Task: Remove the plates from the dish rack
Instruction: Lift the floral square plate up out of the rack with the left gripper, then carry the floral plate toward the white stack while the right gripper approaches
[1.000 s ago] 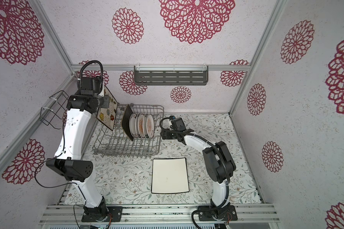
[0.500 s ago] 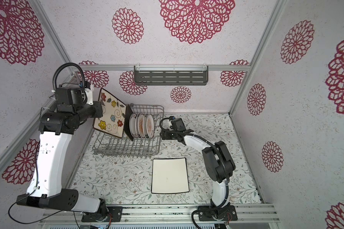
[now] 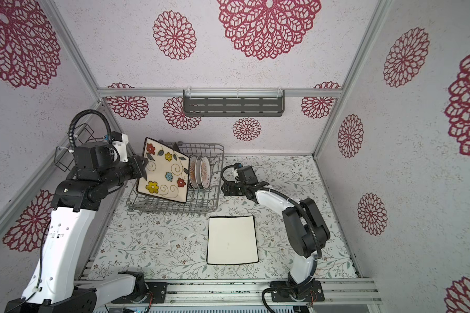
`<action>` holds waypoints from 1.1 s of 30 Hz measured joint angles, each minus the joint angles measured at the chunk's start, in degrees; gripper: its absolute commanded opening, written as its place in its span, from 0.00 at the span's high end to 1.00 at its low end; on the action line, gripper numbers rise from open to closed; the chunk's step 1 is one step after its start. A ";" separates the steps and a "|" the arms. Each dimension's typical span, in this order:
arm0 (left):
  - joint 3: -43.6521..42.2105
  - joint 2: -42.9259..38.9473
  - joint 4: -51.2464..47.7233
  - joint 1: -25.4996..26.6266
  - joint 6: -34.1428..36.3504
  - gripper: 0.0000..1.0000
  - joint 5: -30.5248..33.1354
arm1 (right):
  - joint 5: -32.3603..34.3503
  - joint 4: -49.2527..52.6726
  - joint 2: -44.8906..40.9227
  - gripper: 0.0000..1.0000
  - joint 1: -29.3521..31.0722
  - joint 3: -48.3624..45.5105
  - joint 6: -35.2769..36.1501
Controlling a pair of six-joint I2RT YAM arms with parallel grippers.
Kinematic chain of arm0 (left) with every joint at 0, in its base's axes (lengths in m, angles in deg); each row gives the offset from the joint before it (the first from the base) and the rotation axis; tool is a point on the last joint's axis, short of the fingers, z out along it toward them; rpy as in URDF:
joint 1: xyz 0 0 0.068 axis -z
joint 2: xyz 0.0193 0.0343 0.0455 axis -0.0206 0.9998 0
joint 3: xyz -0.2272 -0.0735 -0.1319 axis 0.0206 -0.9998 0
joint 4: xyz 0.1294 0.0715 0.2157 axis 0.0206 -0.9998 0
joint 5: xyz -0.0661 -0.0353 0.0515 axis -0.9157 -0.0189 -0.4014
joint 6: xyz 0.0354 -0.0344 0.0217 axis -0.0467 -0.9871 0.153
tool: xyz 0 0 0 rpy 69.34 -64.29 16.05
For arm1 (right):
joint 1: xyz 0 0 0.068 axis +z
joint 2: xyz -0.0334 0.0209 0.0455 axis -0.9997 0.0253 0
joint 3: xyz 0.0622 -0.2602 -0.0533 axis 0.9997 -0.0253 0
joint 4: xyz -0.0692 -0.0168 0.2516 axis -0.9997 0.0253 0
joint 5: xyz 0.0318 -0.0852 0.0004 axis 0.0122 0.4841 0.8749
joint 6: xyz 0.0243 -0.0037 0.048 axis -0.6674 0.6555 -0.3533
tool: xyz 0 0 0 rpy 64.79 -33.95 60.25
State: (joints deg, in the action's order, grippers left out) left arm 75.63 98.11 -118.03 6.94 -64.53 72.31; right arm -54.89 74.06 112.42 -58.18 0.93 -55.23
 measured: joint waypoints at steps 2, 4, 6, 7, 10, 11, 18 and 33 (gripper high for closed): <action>-2.03 -1.66 0.87 0.00 -1.05 1.00 -0.55 | 0.22 -0.15 -2.16 0.17 0.00 -1.40 -0.02; -4.33 -3.72 1.79 0.00 -2.12 1.00 -1.03 | 0.85 -0.20 -4.70 0.17 0.00 -2.91 0.00; -6.05 -5.51 2.19 0.00 -3.08 1.00 -1.70 | 1.51 -0.15 -6.69 0.17 0.00 -4.15 -0.04; -6.69 -6.23 2.21 0.07 -3.63 1.00 -1.99 | 1.79 -0.20 -7.65 0.17 0.00 -4.87 -0.09; -8.66 -7.93 2.86 0.48 -4.90 1.00 -2.60 | 2.78 -0.02 -10.27 0.17 0.00 -7.17 -0.44; -9.55 -8.50 3.30 0.66 -5.33 1.00 -2.80 | 3.06 0.09 -10.93 0.17 0.00 -7.82 -0.57; -16.79 -12.28 6.58 2.80 -9.70 1.00 -4.24 | 5.11 1.05 -16.04 0.17 0.00 -12.44 -1.66; -30.18 -17.53 13.88 11.17 -17.88 1.00 -4.48 | 7.28 3.76 -25.00 0.16 0.00 -18.75 -4.52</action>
State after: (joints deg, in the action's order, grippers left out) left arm 45.44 80.58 -104.15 18.11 -82.40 67.83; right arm -47.61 77.82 87.42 -58.18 -17.83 -59.76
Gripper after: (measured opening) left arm 0.094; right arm 0.843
